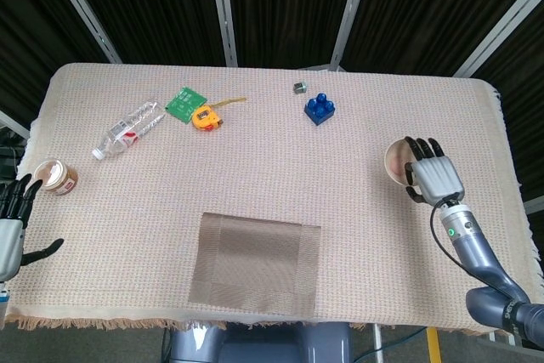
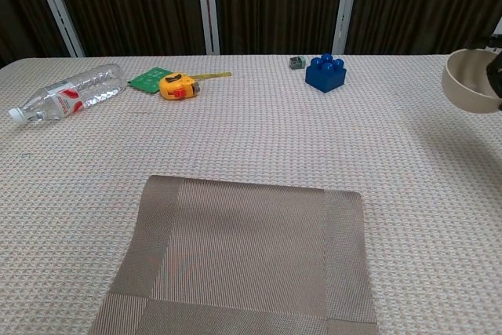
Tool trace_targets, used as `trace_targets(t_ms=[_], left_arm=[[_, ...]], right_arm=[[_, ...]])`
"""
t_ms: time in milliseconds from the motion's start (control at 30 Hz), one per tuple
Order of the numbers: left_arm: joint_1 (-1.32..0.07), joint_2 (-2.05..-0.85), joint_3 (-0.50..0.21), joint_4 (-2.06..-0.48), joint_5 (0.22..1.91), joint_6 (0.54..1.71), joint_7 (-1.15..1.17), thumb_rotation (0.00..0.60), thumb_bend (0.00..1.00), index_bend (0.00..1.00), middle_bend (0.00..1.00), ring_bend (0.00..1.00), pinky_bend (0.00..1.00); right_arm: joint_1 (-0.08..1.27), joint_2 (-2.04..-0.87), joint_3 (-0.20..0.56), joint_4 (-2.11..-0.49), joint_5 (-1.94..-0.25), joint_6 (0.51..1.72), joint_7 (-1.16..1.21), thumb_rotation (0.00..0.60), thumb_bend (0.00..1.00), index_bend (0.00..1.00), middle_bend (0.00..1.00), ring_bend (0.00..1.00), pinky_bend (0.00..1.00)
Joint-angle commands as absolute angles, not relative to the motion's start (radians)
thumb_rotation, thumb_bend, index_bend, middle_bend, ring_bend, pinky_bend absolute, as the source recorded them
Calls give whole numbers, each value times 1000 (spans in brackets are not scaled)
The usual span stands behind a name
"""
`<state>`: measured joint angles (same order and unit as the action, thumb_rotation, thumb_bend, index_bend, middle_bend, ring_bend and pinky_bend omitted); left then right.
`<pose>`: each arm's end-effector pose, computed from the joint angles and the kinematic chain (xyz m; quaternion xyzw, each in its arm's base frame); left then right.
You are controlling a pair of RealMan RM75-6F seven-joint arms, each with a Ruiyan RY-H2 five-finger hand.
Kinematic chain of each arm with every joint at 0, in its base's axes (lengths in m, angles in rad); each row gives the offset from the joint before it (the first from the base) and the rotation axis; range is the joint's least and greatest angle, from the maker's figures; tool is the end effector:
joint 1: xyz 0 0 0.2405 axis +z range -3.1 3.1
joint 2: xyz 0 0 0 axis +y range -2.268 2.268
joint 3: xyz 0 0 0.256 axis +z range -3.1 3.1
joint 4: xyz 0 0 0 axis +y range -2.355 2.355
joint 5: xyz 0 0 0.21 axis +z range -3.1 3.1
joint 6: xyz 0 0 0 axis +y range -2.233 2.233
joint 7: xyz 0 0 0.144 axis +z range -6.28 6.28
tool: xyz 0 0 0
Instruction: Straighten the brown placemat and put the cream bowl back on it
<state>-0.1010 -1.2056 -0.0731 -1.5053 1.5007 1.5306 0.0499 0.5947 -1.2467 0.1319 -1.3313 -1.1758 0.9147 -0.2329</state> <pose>-0.3167 0.1917 0.1504 -0.5931 -0.3433 -0.3938 0.6127 -0.2802 -0.3599 0.1091 0.7184 -0.3356 0.2508 0.5553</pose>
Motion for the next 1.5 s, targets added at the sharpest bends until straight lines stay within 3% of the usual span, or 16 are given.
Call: trace_targets(t_ms=[33,167,233,267,300,400,467,667,900,1100,1233,1500], left_arm=[[-101,-1207,-70,-1510,1505,1532,56,600,0,0,0,0,0],[-100,-1210,-68,-1514,1506,1532,65,600,0,0,0,0,0],[-100,-1210,-68,-1515,1504,1532,68,600,0,0,0,0,0],[-99,-1210,-68,-1515,1503,1532,68,600,0,0,0,0,0],[-99,-1210,-68,-1514,1502,1533,68,600,0,0,0,0,0],[-97,-1209,-69,-1512,1499,1533,64,600,0,0,0,0,0],[-96,-1207,-68,-1510,1497,1531,60,600,0,0,0,0,0],[-96,-1196,-63,-1514,1513,1536,35,600,0,0,0,0,0],[-147,-1157,13,-1512,1687,1492,-55,600,0,19,0,0,0],[-240,-1186,77,-1460,1897,1442,-66,600,34,226,0,0,0],[-291,-1251,108,-1397,1982,1413,-92,600,93,413,0,0,0],[-328,-1381,149,-1302,2031,1371,-100,600,149,461,0,0,0]], right_arm=[[583,-1247,103,-1293,-1180,880,-212,600,308,653,0,0,0],[582,-1270,90,-1261,-1184,859,-200,600,310,651,0,0,0],[584,-1286,88,-1244,-1186,852,-198,600,295,593,0,0,0],[585,-1290,88,-1239,-1186,852,-199,600,264,535,0,0,0],[584,-1296,87,-1231,-1189,854,-199,600,164,381,0,0,0],[580,-1303,85,-1223,-1194,862,-199,600,8,80,0,0,0],[573,-1300,84,-1235,-1197,874,-195,600,0,3,0,0,0],[526,-1240,89,-1351,-1244,981,-162,600,0,0,0,0,0],[386,-1118,64,-1534,-1409,1274,-58,600,0,0,0,0,0],[267,-1100,10,-1537,-1527,1468,-9,600,0,0,0,0,0],[215,-1126,-8,-1526,-1540,1522,0,600,0,0,0,0,0],[166,-1148,-23,-1534,-1563,1563,-48,600,0,0,0,0,0]])
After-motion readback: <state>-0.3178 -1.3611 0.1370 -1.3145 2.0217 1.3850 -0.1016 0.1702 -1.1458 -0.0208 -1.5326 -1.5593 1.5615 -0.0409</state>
